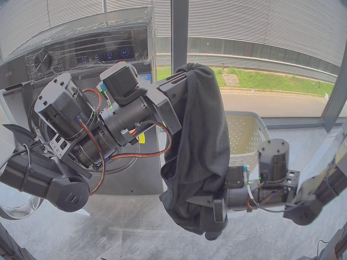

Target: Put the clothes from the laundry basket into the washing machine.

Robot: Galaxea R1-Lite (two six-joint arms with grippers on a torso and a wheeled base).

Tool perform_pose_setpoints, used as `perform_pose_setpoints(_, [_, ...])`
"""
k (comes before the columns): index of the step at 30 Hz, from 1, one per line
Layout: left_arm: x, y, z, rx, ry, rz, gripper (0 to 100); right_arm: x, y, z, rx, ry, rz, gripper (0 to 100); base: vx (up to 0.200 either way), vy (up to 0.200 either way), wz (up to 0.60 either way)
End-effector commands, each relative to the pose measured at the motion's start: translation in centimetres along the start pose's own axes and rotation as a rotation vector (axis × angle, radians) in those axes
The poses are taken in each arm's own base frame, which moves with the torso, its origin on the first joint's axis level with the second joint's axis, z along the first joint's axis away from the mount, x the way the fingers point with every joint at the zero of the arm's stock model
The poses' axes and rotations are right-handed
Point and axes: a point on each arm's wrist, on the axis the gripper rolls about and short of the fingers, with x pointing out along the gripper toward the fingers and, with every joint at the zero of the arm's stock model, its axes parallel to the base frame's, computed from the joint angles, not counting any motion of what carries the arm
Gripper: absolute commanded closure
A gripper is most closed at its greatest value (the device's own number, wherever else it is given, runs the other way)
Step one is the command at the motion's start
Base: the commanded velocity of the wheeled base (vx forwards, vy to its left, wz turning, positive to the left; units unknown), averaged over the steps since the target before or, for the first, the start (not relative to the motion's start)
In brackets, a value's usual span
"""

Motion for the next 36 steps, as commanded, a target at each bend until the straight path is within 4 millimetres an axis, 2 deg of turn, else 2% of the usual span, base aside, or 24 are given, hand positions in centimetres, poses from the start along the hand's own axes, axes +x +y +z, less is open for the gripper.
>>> perform_pose_setpoints(1, [-0.6, 5.1, -3.6, 0.012, 0.082, 0.132, 100, -7.3, 8.4, -1.2, -0.076, -0.028, 0.228, 100, 0.000, 0.000, 0.00])
perform_pose_setpoints(3, [-0.7, 5.4, -4.1, 0.010, 0.092, 0.155, 100, -7.9, 9.5, -1.1, -0.075, -0.043, 0.267, 100, 0.000, 0.000, 0.00])
perform_pose_setpoints(6, [-1.0, 5.4, -4.8, -0.001, 0.115, 0.169, 100, -8.3, 9.8, -0.4, -0.081, -0.076, 0.277, 100, 0.000, 0.000, 0.00])
perform_pose_setpoints(12, [-3.5, 6.8, -7.6, -0.033, 0.215, 0.236, 100, -8.5, 10.1, 0.4, -0.094, -0.110, 0.287, 100, 0.000, 0.000, 0.00])
perform_pose_setpoints(16, [-3.8, 6.4, -7.6, -0.039, 0.216, 0.221, 100, -8.4, 10.3, 1.4, -0.105, -0.141, 0.290, 100, 0.000, 0.000, 0.00])
perform_pose_setpoints(17, [-3.7, 6.2, -7.7, -0.042, 0.218, 0.214, 0, -8.3, 10.3, 1.6, -0.106, -0.150, 0.291, 100, 0.000, 0.000, 0.00])
perform_pose_setpoints(23, [-4.8, 4.8, -8.9, -0.064, 0.268, 0.180, 0, -8.2, 10.2, 2.0, -0.098, -0.159, 0.286, 100, 0.000, 0.000, 0.00])
perform_pose_setpoints(29, [-11.5, 6.9, -9.4, -0.034, 0.351, 0.220, 0, -8.6, 9.2, 2.4, -0.090, -0.180, 0.237, 100, 0.000, 0.000, 0.00])
perform_pose_setpoints(32, [-13.9, 7.7, -8.7, 0.004, 0.389, 0.162, 0, -8.7, 8.7, 2.5, -0.084, -0.187, 0.214, 100, 0.000, 0.000, 0.00])
perform_pose_setpoints(36, [-14.1, 7.2, -6.5, 0.079, 0.351, 0.041, 0, -8.9, 8.2, 3.2, -0.087, -0.215, 0.189, 100, 0.000, 0.000, 0.00])
